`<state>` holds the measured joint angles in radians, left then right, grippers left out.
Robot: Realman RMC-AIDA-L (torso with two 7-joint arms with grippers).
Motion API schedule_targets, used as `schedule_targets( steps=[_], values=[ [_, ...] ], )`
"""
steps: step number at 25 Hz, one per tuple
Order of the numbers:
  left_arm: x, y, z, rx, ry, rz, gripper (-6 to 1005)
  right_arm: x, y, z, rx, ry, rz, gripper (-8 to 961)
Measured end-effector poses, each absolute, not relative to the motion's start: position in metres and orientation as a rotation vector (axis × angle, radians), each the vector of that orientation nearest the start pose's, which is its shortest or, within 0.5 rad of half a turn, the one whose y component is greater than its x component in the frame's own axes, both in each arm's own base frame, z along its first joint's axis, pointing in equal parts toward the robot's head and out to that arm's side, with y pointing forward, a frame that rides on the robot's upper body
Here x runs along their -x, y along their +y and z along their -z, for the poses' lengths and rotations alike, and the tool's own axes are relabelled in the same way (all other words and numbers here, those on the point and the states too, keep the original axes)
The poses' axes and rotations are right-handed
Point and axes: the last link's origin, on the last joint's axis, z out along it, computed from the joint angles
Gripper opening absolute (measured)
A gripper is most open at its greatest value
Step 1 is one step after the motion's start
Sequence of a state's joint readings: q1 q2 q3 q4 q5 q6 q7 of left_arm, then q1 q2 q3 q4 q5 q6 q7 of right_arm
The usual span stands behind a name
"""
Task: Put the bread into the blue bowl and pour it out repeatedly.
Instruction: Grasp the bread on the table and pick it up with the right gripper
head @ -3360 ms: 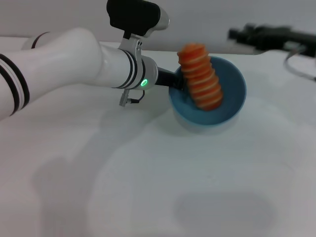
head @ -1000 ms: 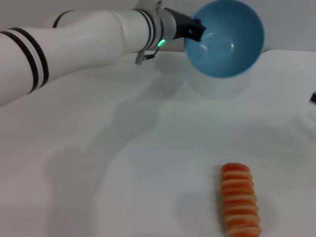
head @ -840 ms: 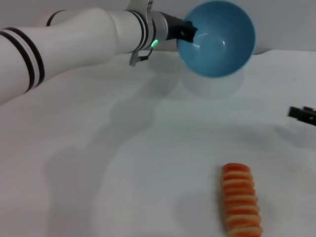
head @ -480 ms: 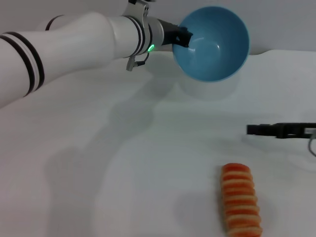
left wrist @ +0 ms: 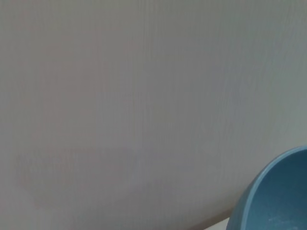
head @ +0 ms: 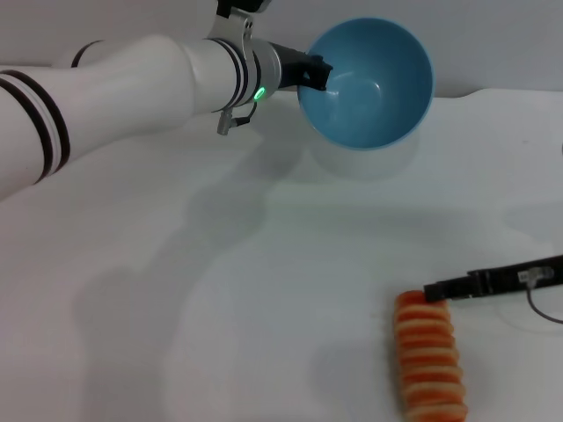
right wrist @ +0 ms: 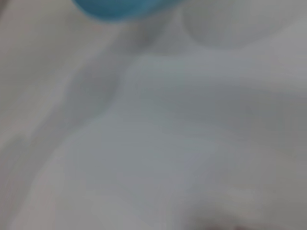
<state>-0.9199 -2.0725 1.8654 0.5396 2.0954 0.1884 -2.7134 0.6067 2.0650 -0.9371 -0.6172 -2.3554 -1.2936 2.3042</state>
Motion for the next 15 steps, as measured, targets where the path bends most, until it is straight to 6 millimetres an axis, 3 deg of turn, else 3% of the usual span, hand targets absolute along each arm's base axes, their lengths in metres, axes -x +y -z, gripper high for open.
schedule_targets(
  steps=[5,15],
  values=[
    [0.157,0.46,0.094,2.167,-0.824,0.222,-1,-0.301,0.335,0.038,2.402,1.691,-0.02,573],
    [0.161,0.458,0.094,2.164,-0.828,0.211,-2,-0.285,0.337,0.05,2.479,1.664,-0.091,573]
  ],
)
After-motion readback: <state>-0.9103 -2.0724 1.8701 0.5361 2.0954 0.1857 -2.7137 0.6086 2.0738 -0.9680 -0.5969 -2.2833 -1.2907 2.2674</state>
